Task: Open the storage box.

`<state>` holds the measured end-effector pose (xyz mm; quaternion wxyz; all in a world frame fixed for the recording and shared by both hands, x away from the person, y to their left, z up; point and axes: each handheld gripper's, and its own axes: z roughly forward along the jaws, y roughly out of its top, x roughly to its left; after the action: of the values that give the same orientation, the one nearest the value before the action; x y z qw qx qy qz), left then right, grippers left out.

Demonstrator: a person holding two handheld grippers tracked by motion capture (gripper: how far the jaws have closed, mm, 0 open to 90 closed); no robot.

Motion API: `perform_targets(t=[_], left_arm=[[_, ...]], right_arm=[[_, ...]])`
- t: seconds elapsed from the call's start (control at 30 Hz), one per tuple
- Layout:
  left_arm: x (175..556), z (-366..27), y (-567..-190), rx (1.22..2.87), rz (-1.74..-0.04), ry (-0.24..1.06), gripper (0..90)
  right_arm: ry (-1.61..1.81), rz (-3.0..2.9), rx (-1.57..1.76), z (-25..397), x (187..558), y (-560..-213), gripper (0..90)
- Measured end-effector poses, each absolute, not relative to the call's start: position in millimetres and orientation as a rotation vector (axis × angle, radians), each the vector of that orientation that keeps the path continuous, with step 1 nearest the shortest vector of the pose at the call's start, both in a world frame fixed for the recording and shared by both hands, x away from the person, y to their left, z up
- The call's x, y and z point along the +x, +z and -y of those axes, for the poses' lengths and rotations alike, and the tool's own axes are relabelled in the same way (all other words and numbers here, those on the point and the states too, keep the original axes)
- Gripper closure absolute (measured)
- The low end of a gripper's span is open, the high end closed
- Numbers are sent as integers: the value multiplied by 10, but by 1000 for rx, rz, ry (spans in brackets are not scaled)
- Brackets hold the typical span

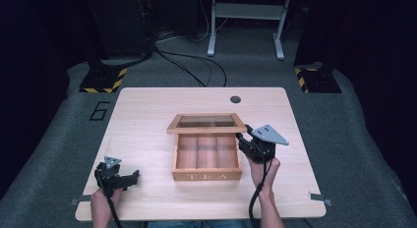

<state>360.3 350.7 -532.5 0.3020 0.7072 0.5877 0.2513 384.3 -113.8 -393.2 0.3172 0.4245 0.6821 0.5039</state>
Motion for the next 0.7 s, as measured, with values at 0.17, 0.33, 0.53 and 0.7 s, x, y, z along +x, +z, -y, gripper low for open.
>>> perform_targets(t=[0.17,0.33,0.53,0.7], left_arm=[[3603,-3507,-5325,1875,-1558,667,1],[3603,-3507,-5324,1875,-1559,667,1],[3603,-3509,-5321,1880,-1559,660,1],[3604,-3506,-5326,1873,-1559,667,1]], right_arm=[[1311,-1788,1109,1124,3866,-3895,605],[1306,-1789,1106,1123,3895,-3857,607],[1300,-1794,1106,1117,3936,-3806,608],[1288,-1806,1107,1115,3976,-3750,610]])
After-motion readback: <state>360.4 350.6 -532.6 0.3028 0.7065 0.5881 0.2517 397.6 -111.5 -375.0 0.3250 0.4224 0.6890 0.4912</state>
